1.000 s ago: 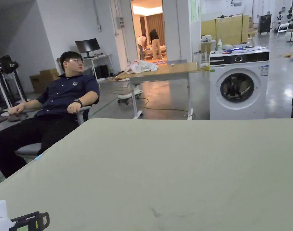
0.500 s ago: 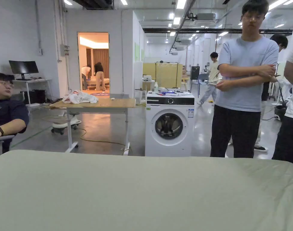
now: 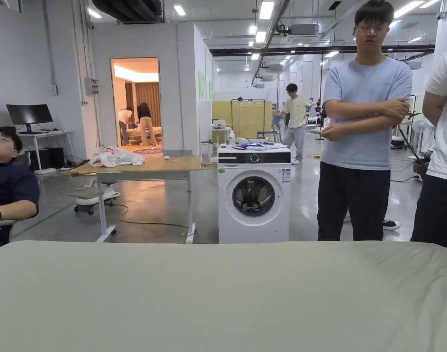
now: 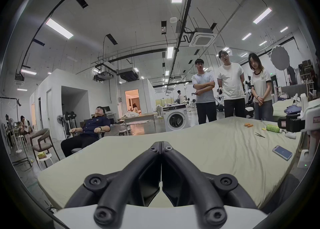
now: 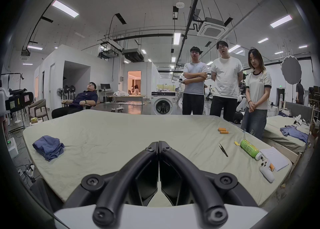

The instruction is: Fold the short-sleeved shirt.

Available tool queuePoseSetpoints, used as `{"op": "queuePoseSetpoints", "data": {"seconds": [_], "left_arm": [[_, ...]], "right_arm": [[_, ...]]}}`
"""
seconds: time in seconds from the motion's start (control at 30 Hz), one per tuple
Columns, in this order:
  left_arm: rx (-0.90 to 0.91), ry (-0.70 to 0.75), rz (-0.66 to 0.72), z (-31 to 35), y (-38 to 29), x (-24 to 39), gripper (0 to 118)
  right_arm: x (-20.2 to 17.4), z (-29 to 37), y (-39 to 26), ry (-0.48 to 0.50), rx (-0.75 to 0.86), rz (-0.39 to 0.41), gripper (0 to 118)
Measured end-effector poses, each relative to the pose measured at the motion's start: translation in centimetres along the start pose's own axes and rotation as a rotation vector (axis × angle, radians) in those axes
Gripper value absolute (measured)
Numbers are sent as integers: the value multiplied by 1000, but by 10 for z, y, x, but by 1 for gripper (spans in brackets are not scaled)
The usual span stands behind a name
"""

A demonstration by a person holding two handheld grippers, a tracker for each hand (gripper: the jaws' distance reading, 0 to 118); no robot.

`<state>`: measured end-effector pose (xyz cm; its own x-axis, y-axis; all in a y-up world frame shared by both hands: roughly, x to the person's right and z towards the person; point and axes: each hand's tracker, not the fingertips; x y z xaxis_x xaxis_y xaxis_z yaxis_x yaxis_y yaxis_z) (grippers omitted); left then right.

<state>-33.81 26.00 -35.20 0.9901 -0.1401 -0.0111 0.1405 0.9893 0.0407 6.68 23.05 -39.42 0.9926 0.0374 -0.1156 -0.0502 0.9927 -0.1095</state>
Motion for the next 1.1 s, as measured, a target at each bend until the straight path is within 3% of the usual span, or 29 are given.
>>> {"op": "queuePoseSetpoints", "data": {"seconds": [0.13, 0.17, 0.2, 0.23, 0.27, 0.3, 0.33, 0.37, 0.5, 0.57, 1.1], "left_arm": [[-8, 13, 27, -2, 2, -3, 4], [-8, 10, 33, 0, 4, -2, 17], [-6, 15, 39, 0, 4, -3, 40], [-9, 18, 47, -1, 5, -5, 76], [-14, 14, 57, -2, 6, -6, 93], [-16, 17, 62, -2, 7, -6, 102], [-7, 16, 63, -1, 6, -5, 105], [3, 15, 64, -1, 6, -5, 105], [-2, 11, 73, -2, 7, -2, 113], [-7, -2, 76, -3, 7, -1, 118], [-15, -3, 107, -8, 8, -3, 118]], "right_arm": [[0, 0, 2, 7, 4, -6, 3], [1, 0, 2, 7, 5, -9, 9], [2, -1, 4, 13, 4, -14, 18], [3, -2, 5, 29, 3, -22, 38], [3, -3, 6, 34, 5, -24, 57], [2, -3, 7, 34, 10, -23, 74], [1, -3, 8, 37, 15, -22, 91], [1, -3, 8, 41, 25, -22, 99], [0, -4, 9, 48, 43, -45, 118], [0, -5, 9, 39, 47, -56, 118], [1, -6, 7, 26, 35, -64, 118]]}}
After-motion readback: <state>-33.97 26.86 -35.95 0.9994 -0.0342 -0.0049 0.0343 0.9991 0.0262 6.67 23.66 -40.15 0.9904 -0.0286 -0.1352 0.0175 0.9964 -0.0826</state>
